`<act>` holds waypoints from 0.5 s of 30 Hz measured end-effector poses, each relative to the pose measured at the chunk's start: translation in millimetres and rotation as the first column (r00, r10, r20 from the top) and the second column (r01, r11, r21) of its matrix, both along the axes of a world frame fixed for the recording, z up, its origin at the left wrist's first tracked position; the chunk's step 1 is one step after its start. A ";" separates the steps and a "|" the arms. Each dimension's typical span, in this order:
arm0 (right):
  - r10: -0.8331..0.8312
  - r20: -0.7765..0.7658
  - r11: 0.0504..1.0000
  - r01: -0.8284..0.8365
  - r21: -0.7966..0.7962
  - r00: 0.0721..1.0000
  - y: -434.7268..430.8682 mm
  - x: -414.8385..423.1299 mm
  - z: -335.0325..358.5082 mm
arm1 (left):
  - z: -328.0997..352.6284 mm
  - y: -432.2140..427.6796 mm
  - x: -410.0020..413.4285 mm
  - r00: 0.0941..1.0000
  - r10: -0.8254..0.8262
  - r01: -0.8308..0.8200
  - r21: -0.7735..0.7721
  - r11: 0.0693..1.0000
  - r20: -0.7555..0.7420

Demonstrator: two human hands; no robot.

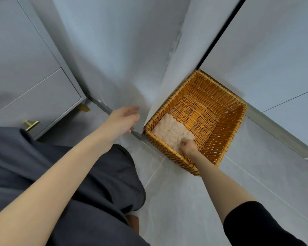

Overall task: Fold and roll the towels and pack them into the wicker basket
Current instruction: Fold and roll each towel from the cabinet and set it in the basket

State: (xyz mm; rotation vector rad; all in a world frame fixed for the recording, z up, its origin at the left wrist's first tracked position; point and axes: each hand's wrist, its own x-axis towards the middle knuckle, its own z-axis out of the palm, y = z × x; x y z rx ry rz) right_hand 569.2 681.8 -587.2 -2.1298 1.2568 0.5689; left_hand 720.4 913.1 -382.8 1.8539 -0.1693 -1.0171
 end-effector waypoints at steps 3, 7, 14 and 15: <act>-0.081 0.045 0.996 0.082 -0.020 0.996 3.4 2.3 16.7 | 1.2 1.8 -1.7 1.000 0.005 -0.005 -0.005 1.000 -0.002; -0.145 0.313 0.985 0.167 -0.045 0.939 22.2 4.8 53.1 | 4.1 8.0 -5.2 0.999 0.033 -0.033 -0.018 0.999 -0.007; -0.022 0.590 0.993 -0.052 0.107 0.807 79.7 3.1 138.8 | 24.7 27.7 -9.4 0.984 0.166 -0.156 -0.139 0.978 0.068; 0.002 0.615 0.990 -0.087 0.109 0.788 88.6 4.9 150.7 | 30.4 31.7 -8.8 0.979 0.187 -0.172 -0.161 0.972 0.078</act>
